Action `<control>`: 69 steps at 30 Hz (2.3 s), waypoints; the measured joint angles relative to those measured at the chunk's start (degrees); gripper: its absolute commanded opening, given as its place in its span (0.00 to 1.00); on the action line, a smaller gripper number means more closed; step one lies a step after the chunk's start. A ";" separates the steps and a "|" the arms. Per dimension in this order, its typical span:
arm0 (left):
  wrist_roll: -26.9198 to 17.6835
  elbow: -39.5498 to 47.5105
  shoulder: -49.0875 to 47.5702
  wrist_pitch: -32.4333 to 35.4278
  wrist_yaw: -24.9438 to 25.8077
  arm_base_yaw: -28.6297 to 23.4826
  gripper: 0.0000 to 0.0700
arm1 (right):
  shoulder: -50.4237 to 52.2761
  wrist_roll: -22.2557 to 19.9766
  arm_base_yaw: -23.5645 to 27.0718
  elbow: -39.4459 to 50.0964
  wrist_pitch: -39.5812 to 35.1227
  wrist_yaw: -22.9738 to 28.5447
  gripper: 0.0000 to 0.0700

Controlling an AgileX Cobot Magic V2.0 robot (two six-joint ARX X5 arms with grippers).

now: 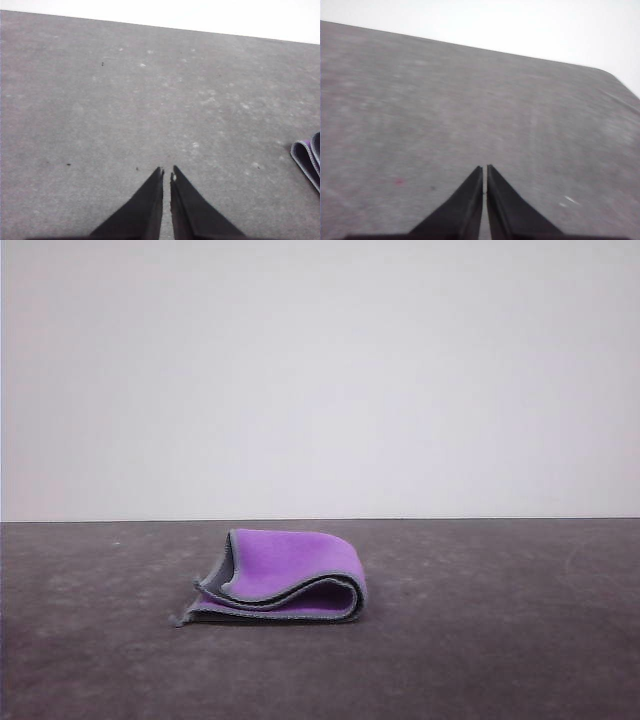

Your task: Fold clothes

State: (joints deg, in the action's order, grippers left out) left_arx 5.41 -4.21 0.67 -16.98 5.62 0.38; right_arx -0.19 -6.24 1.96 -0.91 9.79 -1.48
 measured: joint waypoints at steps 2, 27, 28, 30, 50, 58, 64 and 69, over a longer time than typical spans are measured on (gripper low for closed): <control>0.00 0.00 0.00 -0.01 -0.02 0.00 0.02 | 0.00 0.63 0.01 0.00 0.04 0.64 0.02; 0.00 0.00 0.00 0.00 0.00 0.00 0.02 | 0.00 3.68 0.02 0.00 -0.25 0.73 0.02; 0.00 0.00 0.00 0.00 -0.02 0.00 0.02 | 0.00 3.70 0.02 0.00 -0.25 0.75 0.02; 0.00 0.00 0.00 0.00 -0.02 0.00 0.02 | 0.00 3.70 0.02 0.00 -0.25 0.77 0.02; 0.00 0.00 0.00 0.00 -0.02 0.00 0.02 | 0.00 3.70 0.02 0.00 -0.25 0.84 0.02; 0.00 0.12 -0.35 0.44 -0.02 0.00 0.02 | 0.00 3.70 0.02 0.00 -0.31 0.86 0.02; 0.00 1.15 -0.35 3.63 -0.01 0.00 0.02 | 0.00 3.70 0.02 0.00 -0.38 0.86 0.02; 0.00 2.34 -0.37 6.89 -0.06 0.00 0.02 | 0.00 3.70 0.02 0.00 -0.42 0.86 0.02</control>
State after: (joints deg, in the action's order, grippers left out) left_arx 5.41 -1.87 0.30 -10.09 5.56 0.39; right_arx -0.19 -2.55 1.98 -0.91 9.37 -0.62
